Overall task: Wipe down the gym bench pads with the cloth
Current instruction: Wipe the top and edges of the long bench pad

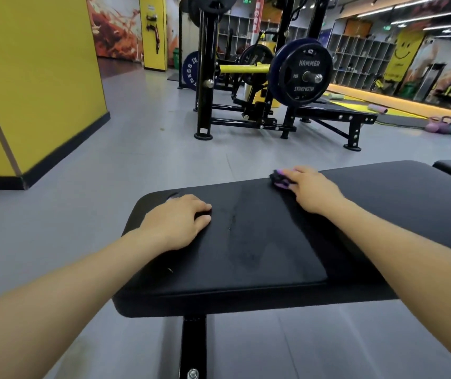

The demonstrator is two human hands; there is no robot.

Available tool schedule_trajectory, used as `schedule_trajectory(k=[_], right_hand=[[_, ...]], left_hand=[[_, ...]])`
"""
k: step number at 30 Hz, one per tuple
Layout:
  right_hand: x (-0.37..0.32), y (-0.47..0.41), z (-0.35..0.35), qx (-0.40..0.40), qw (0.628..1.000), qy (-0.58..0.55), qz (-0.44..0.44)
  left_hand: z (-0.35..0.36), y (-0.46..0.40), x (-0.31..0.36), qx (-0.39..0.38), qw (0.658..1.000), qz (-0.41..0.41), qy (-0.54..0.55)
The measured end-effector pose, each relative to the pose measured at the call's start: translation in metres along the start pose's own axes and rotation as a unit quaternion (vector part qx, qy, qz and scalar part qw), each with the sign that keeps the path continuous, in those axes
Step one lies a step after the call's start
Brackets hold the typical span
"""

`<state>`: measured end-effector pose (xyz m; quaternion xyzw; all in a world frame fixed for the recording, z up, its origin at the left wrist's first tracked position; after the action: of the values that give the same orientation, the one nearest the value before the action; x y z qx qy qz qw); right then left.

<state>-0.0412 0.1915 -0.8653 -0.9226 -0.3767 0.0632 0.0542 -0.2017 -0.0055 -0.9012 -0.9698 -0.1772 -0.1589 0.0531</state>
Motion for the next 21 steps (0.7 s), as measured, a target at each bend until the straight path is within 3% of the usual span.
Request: schedule_trajectory(k=[2, 4, 10, 13, 15, 18, 21], right_hand=[[0.001, -0.012, 0.006, 0.008, 0.998, 0.018, 0.062], [-0.021, -0.018, 0.011, 0.018, 0.998, 0.022, 0.059], [-0.128, -0.005, 0.033, -0.018, 0.992, -0.025, -0.125], [-0.116, 0.002, 0.027, -0.055, 0.982, -0.067, -0.17], [-0.075, -0.005, 0.018, -0.056, 0.989, -0.054, -0.128], [-0.016, -0.011, 0.003, -0.022, 0.999, 0.016, 0.018], [-0.04, -0.009, 0.011, 0.018, 1.0, 0.007, 0.014]], left_hand=[[0.002, -0.003, -0.002, -0.002, 1.0, 0.009, -0.008], [0.003, -0.006, -0.001, -0.007, 1.0, 0.014, -0.011], [0.003, -0.004, 0.004, 0.0, 0.999, 0.016, -0.05], [0.001, -0.002, 0.004, -0.001, 0.998, 0.016, -0.056], [0.001, -0.003, 0.003, -0.004, 0.999, 0.017, -0.048], [0.001, -0.005, 0.003, -0.006, 0.999, 0.022, -0.044], [0.003, -0.005, 0.002, -0.006, 0.999, 0.022, -0.042]])
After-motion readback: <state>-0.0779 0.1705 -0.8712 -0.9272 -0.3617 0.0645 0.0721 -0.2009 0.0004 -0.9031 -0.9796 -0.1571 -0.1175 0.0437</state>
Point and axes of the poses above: each hand's wrist, its own y-axis away from the middle knuckle, its own z-axis out of the palm, x = y × z, the point moved 7 cm from there along -y, towards the middle knuckle, and after that the axes turned 3 degrees about -x, right-handed, at the moved point
